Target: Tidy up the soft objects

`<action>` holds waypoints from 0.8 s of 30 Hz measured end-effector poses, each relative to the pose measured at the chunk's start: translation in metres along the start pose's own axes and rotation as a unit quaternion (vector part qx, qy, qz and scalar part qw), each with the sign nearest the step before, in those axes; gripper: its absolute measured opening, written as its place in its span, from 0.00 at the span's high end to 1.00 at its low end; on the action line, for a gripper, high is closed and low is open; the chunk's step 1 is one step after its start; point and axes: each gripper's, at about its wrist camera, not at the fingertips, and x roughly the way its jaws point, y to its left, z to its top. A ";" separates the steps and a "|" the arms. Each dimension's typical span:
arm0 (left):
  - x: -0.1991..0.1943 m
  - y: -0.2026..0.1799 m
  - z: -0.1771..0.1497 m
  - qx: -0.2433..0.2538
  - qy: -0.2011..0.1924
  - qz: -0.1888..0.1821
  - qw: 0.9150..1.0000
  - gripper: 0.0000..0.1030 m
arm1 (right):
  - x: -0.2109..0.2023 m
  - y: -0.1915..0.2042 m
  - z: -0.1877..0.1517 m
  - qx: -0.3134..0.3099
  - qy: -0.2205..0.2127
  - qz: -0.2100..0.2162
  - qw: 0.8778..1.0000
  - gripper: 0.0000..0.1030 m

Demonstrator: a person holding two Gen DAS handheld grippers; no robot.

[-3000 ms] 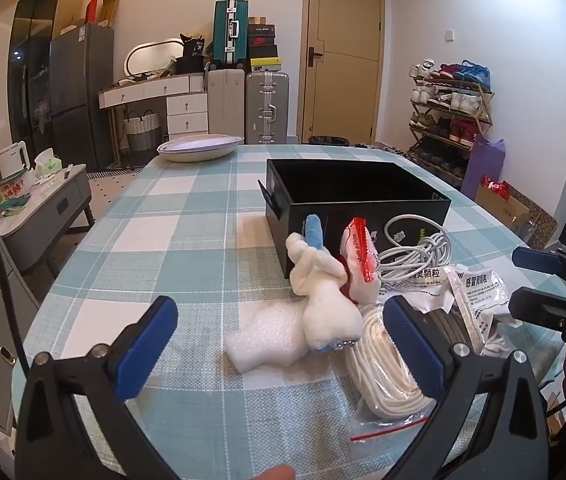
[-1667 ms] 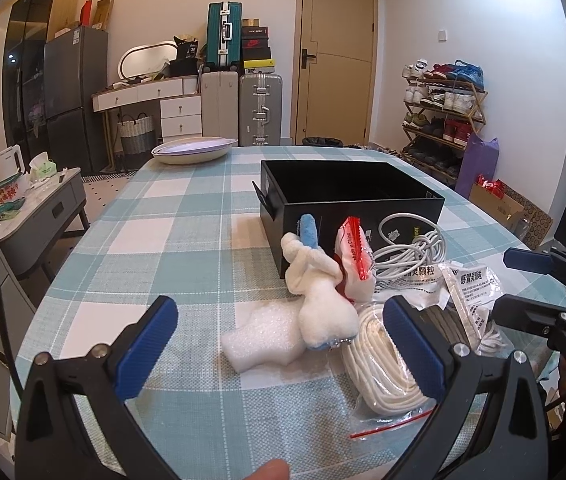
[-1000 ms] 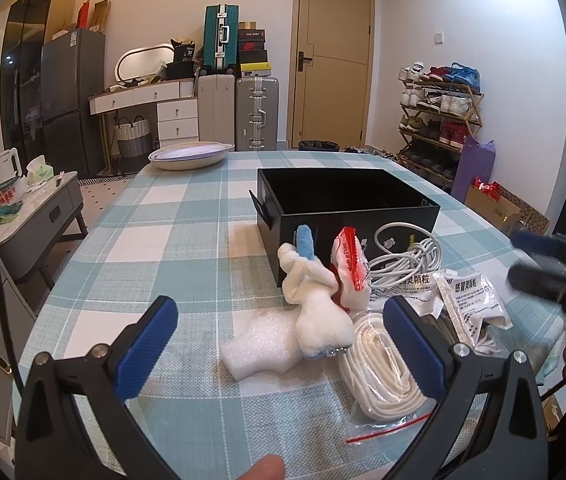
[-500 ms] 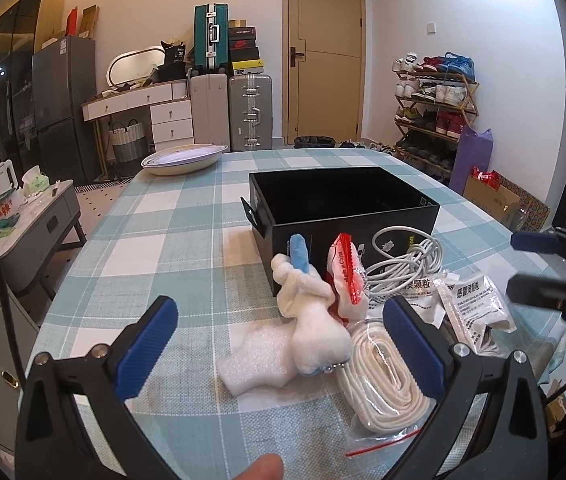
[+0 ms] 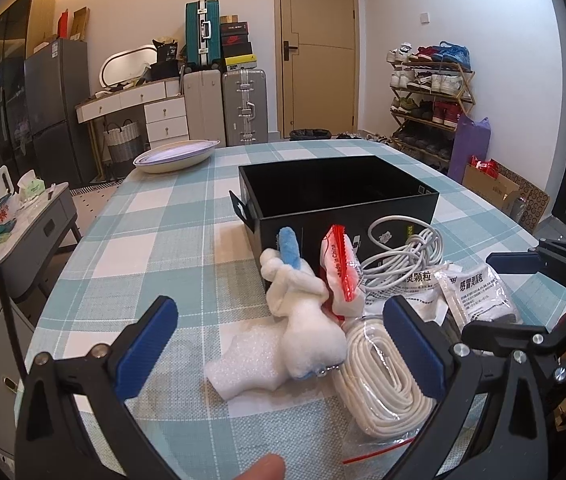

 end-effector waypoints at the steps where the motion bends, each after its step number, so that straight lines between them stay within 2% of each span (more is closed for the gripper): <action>1: 0.001 0.000 0.000 -0.001 0.002 0.000 1.000 0.00 | 0.001 0.002 0.000 -0.005 0.001 -0.004 1.000 0.08; 7: 0.001 0.000 -0.002 0.001 0.004 0.002 1.000 0.00 | 0.006 0.009 0.000 -0.023 0.008 -0.024 0.999 0.17; 13: 0.001 0.001 -0.001 0.001 0.003 0.002 1.000 0.00 | 0.001 0.009 -0.005 -0.026 0.001 -0.013 1.000 0.25; 24: 0.003 0.006 -0.002 -0.012 0.018 -0.005 1.000 0.00 | -0.016 0.009 -0.010 -0.023 -0.031 0.002 0.999 0.29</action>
